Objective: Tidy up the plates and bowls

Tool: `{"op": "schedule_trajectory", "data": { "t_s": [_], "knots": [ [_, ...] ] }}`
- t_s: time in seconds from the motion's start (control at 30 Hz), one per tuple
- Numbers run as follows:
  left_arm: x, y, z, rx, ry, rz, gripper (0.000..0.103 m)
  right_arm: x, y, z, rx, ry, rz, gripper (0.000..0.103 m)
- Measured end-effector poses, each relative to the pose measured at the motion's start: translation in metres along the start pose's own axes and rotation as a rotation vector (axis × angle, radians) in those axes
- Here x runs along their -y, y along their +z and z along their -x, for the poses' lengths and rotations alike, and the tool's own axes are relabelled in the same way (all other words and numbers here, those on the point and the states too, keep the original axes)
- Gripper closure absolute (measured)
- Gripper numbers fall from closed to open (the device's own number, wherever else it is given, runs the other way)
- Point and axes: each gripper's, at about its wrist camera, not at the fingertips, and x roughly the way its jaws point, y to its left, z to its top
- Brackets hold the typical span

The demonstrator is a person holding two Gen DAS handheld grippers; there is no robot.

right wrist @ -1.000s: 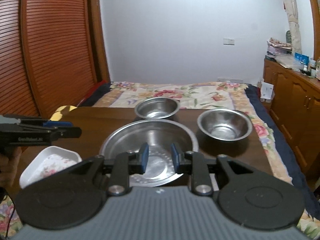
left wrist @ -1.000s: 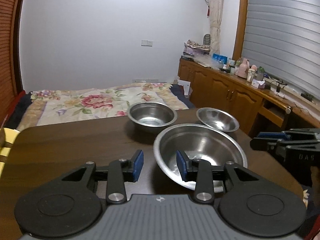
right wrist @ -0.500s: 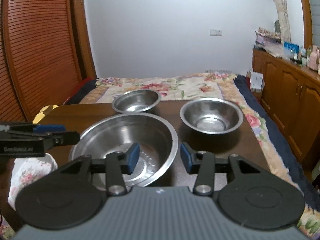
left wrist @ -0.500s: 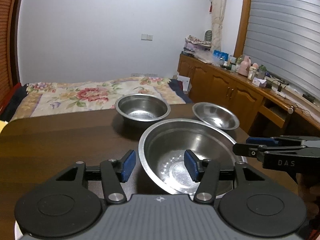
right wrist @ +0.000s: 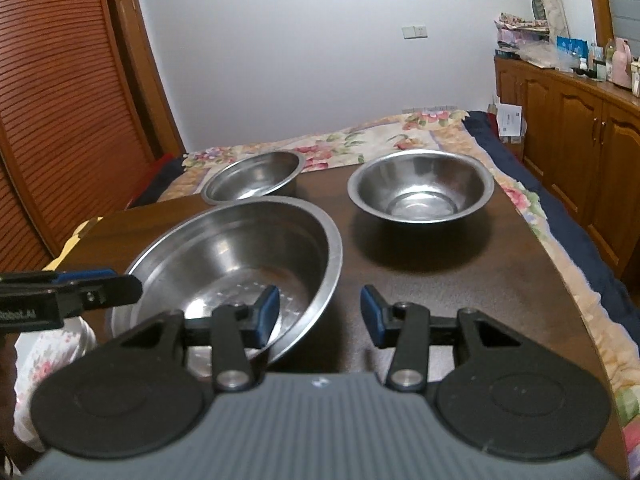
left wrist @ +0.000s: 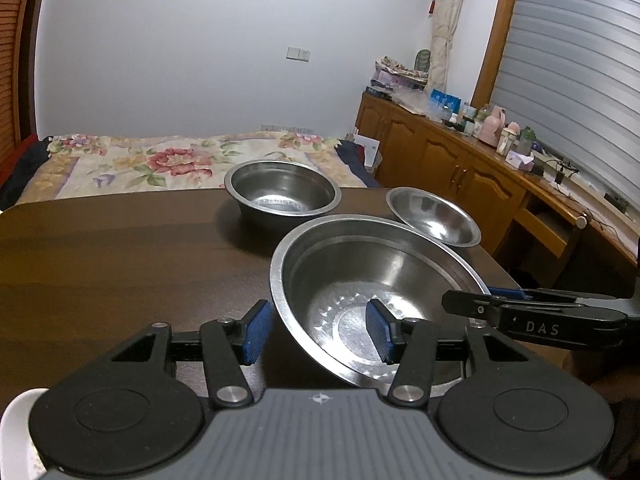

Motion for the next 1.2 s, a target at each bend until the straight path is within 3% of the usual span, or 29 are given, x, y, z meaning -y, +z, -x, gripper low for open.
{"op": "schedule_trajectory", "data": {
  "t_s": [0.3, 0.5, 0.63, 1.2],
  "knots": [
    [-0.004, -0.003, -0.007, -0.019, 0.005, 0.015, 0.059, 0.0, 0.001, -0.007, -0.009, 0.008, -0.005, 0.061],
    [-0.004, -0.006, -0.011, -0.035, 0.008, 0.013, 0.074, -0.002, -0.002, -0.01, -0.017, 0.031, -0.013, 0.07],
    [-0.004, -0.007, -0.01, -0.038, 0.003, 0.011, 0.075, -0.003, -0.005, -0.011, -0.023, 0.053, -0.02, 0.079],
    [0.006, -0.012, 0.025, 0.009, -0.053, -0.037, 0.075, -0.001, -0.009, 0.023, 0.025, 0.096, -0.054, 0.08]
  ]
}}
